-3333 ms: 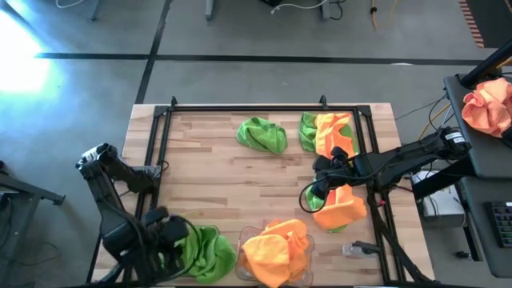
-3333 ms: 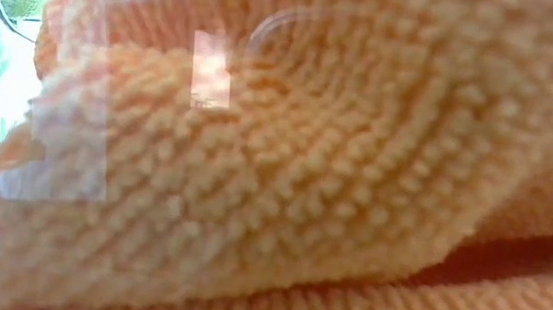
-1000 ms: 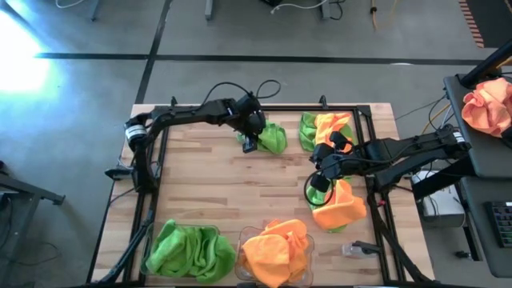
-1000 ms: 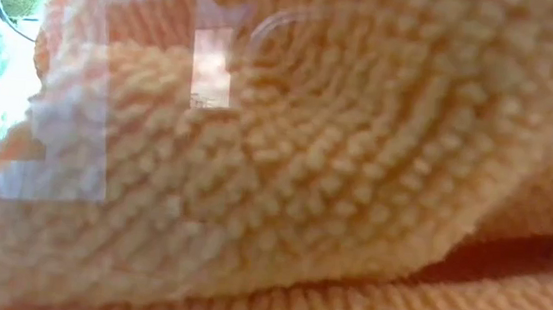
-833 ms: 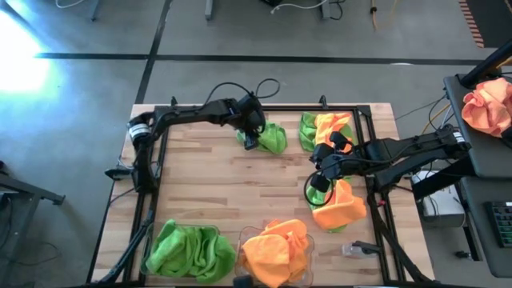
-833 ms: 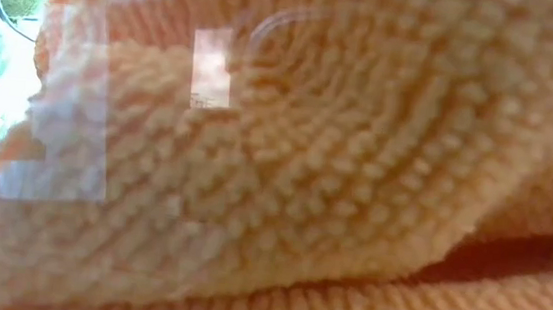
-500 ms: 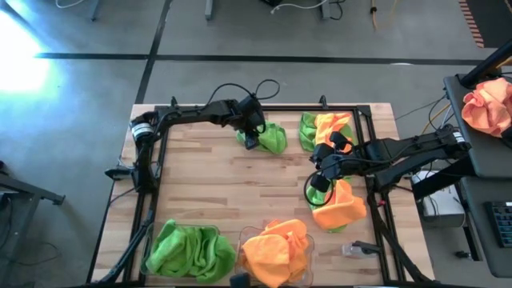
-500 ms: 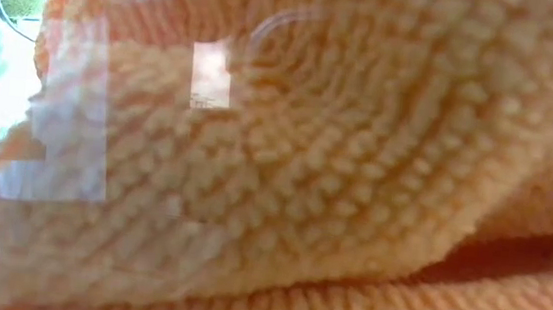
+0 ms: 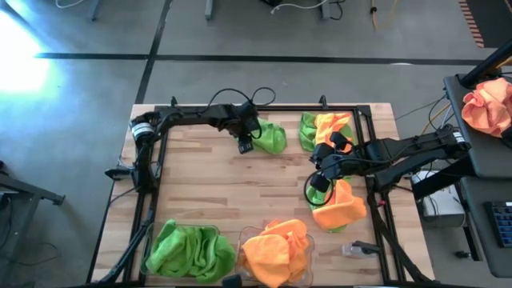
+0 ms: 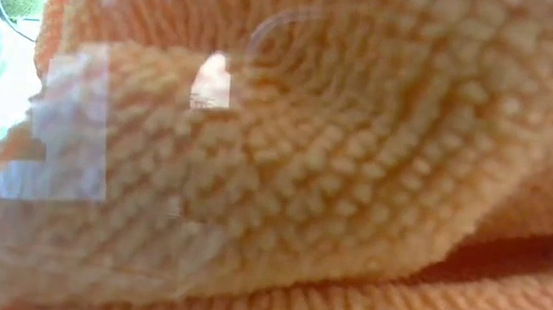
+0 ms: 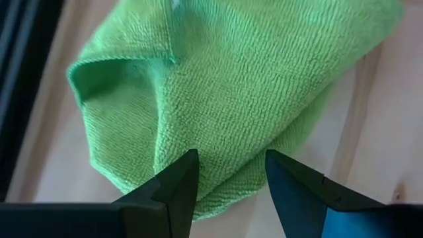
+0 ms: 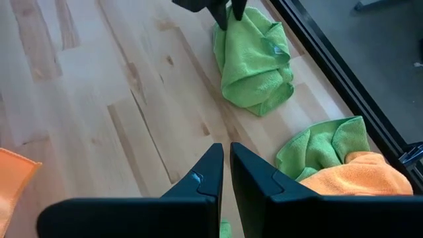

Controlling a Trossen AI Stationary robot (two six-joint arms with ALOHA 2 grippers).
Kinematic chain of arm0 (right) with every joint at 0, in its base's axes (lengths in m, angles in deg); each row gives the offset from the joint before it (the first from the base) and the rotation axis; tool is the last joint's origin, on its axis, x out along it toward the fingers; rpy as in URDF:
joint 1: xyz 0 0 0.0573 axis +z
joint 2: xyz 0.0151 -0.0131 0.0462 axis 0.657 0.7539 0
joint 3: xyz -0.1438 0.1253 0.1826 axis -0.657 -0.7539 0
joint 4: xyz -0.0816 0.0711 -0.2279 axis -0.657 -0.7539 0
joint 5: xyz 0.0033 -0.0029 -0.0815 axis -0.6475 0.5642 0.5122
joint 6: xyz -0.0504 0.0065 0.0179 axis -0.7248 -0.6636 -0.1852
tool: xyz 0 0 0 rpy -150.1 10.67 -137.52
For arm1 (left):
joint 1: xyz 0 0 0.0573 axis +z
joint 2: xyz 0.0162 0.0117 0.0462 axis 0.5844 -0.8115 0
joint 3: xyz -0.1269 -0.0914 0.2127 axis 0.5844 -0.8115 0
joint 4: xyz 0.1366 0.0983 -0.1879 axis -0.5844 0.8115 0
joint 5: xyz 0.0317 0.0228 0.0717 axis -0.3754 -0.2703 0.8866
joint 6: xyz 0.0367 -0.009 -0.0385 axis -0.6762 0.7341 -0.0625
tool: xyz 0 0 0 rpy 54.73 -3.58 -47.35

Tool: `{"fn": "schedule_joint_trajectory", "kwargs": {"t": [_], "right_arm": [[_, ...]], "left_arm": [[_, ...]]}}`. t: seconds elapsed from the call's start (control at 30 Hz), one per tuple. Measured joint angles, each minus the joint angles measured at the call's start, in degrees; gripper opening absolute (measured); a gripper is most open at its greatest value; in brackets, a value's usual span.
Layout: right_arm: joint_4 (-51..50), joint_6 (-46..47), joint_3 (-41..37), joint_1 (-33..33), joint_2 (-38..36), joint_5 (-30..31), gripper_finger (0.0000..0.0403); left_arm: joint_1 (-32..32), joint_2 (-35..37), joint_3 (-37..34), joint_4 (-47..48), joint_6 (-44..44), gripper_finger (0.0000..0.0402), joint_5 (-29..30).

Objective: Sort microfiber towel by color & place in baskets
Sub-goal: Put the green towel into the left transparent bin

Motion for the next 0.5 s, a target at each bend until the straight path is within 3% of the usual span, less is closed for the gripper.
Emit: {"fn": "schedule_joint_trajectory", "kwargs": {"t": [0.33, 0.5], "right_arm": [[0.6, 0.0, 0.0, 0.0, 0.0, 0.0, 0.0022], [1.0, -0.1, 0.0, 0.0, 0.0, 0.0, 0.0022]], "left_arm": [[0.0, -0.1, -1.6, -3.3, 0.0, 0.016, 1.4], [0.0, -0.1, -1.4, -4.2, 0.1, 0.016, -0.8]]}}
